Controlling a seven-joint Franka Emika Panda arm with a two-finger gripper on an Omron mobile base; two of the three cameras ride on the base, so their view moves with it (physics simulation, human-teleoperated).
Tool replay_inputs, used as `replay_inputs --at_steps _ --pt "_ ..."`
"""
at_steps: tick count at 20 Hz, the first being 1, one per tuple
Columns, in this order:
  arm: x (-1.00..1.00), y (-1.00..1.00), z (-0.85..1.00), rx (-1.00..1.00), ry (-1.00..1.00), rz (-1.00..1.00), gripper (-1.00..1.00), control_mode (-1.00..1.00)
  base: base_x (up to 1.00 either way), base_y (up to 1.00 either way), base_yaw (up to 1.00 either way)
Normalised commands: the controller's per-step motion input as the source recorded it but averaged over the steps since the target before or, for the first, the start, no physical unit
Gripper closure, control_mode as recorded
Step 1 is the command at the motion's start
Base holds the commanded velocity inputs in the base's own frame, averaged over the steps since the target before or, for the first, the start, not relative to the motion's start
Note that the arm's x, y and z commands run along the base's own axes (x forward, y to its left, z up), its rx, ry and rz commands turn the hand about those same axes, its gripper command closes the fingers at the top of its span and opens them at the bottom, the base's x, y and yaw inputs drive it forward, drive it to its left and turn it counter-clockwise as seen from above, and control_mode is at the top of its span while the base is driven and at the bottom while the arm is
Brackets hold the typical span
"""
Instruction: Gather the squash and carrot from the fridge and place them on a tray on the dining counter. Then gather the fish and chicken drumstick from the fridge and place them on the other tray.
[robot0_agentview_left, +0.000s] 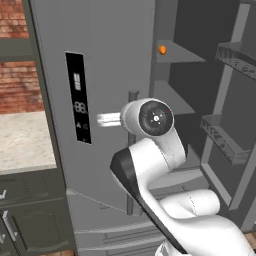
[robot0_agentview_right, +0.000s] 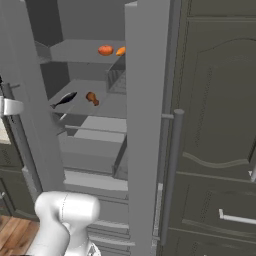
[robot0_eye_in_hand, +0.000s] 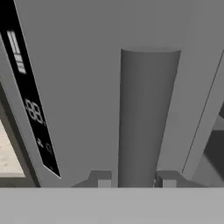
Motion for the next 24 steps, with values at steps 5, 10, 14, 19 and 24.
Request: replay_inputs --at_steps 5,10,14,19,24 --pt "-0.4 0.24 -0.01 -0.01 0.0 0.0 1.0 -1.0 0.0 0.0 0.0" --pt "-0.27 0.17 0.0 -0.01 0.0 0.01 1.0 -1.0 0.0 0.0 0.0" --pt "-0.05 0.0 -0.02 -0.01 0.0 0.0 1.0 -1.0 0.0 0.0 0.0" --pt "0.0 0.0 0.0 0.0 0.0 0.0 1.0 -1.0 0.0 0.0 0.0" --pt "0.0 0.0 0.0 0.0 0.0 0.0 -1.0 -1.0 0.0 0.0 0.0"
